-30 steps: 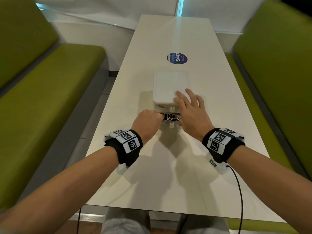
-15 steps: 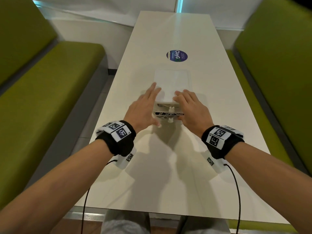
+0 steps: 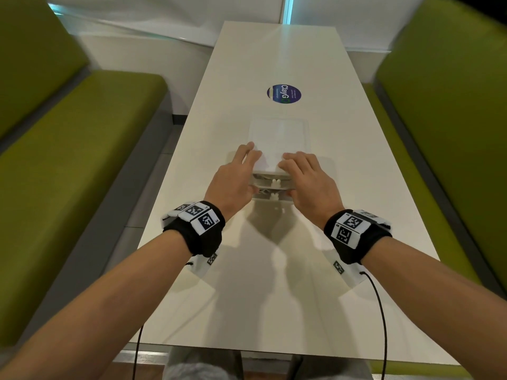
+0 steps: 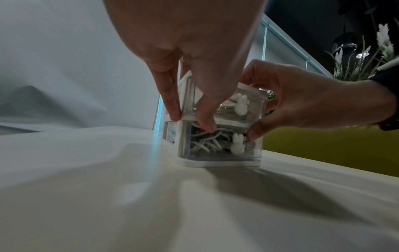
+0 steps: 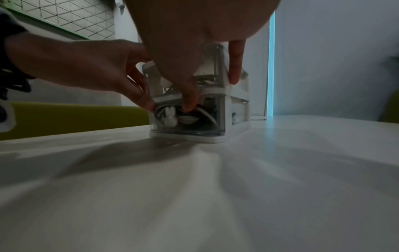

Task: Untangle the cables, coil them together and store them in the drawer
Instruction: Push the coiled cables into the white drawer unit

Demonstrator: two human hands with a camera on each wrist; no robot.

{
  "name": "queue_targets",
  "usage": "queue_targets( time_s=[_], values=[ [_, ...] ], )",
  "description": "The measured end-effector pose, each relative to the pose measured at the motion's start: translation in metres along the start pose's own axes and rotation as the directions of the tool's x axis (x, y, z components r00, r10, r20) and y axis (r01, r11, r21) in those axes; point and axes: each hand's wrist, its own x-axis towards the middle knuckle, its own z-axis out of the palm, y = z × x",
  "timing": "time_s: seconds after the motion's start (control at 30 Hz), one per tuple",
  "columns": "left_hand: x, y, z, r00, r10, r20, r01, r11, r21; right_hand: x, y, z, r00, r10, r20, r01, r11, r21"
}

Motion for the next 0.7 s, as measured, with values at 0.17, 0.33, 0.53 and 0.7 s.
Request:
queue_targets(
  time_s=[0.17, 0.33, 0.53, 0.7],
  values=[
    [-0.007, 0.002, -0.005, 0.999, -0.047, 0.026, 0.049, 0.996, -0.081, -0.006, 0.008, -0.009, 0.979, 0.187, 0.076, -0.196, 0.969, 0.147],
    [-0.011, 0.002, 0.004, 0.934, -0.308, 0.182, 0.351, 0.886, -0.304, -0.017, 0.005, -0.015, 0.774, 0.493, 0.396, -0.633, 0.591, 0.501],
    [-0.010, -0.002, 0.013, 0.928, -0.345, 0.138, 0.370, 0.892, -0.259, -0.021, 0.014, 0.005, 0.768, 0.552, 0.325, -0.641, 0.655, 0.400],
    [0.002, -0.003, 0.022, 0.940, -0.331, 0.077, 0.339, 0.896, -0.288, -0.015, 0.028, 0.011, 0.778, 0.563, 0.277, -0.624, 0.642, 0.446]
  ],
)
